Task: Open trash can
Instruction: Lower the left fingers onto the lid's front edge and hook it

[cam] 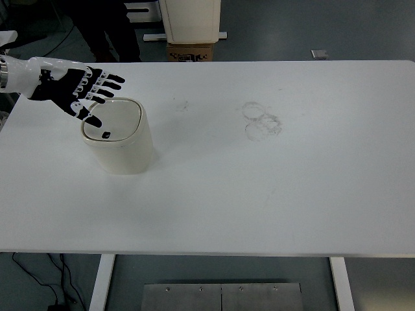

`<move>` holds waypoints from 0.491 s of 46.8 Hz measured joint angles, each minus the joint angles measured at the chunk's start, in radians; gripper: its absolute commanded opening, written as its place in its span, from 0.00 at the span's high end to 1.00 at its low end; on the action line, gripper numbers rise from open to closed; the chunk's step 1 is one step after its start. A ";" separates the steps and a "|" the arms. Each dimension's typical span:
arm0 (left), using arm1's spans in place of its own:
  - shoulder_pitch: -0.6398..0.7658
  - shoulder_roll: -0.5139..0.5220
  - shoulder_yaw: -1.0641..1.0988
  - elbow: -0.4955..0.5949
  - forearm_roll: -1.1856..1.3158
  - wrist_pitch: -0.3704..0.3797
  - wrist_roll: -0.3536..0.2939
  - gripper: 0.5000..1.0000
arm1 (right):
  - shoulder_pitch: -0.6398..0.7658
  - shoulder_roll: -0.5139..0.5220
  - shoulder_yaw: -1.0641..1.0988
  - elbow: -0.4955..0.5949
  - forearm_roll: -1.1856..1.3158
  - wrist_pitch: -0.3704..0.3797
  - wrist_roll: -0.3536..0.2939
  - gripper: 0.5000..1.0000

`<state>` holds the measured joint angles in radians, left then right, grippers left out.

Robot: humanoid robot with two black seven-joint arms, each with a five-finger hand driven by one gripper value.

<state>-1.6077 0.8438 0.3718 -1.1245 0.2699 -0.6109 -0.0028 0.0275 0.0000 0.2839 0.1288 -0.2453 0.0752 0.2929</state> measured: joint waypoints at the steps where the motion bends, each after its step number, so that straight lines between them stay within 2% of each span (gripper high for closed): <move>1: -0.003 0.000 0.002 -0.003 0.006 0.000 0.001 0.00 | 0.000 0.000 0.000 0.000 0.000 0.000 0.000 0.02; 11: -0.028 -0.001 0.004 -0.030 0.074 0.000 0.021 0.00 | 0.000 0.000 0.000 0.000 0.000 0.000 0.000 0.02; 23: -0.049 -0.009 0.005 -0.035 0.088 0.000 0.105 0.00 | 0.000 0.000 0.000 0.000 0.000 0.000 0.000 0.02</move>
<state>-1.6567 0.8344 0.3764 -1.1592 0.3581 -0.6109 0.1024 0.0276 0.0000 0.2841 0.1289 -0.2454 0.0752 0.2929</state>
